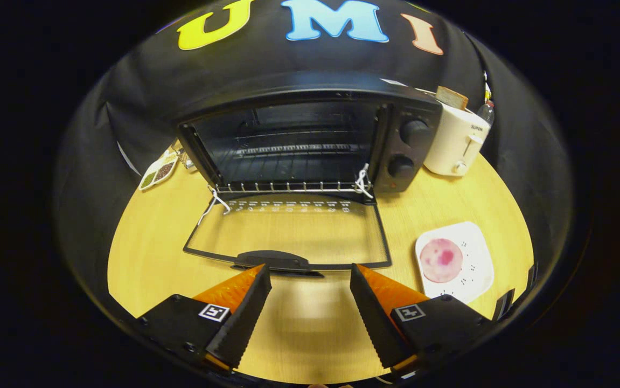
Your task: Open the toaster oven, put the food inside, and close the toaster oven door.
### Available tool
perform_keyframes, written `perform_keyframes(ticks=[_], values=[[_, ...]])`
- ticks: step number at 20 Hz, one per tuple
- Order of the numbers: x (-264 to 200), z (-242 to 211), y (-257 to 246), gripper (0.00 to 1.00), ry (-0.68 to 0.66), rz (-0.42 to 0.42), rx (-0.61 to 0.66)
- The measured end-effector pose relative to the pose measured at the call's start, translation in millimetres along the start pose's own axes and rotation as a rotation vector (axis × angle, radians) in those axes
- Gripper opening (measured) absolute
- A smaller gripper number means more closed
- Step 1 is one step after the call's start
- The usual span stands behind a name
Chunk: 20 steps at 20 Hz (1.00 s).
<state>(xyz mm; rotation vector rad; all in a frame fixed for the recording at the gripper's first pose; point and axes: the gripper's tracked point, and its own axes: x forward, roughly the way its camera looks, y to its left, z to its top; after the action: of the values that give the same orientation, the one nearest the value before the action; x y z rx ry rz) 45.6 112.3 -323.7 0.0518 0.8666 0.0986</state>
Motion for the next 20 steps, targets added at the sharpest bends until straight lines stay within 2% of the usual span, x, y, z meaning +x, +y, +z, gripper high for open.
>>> perform_keyframes(ticks=[6, 11, 16, 20], values=[[-35.3, 5.0, -54.2, 0.95, -0.047, 0.014, -0.089], [-53.9, 18.5, -130.4, 0.99, -0.066, -0.063, -0.092], [-45.0, 12.1, -200.2, 0.99, 0.028, -0.106, -0.044], [-27.0, -1.5, -237.8, 0.99, 0.133, -0.080, -0.027]])
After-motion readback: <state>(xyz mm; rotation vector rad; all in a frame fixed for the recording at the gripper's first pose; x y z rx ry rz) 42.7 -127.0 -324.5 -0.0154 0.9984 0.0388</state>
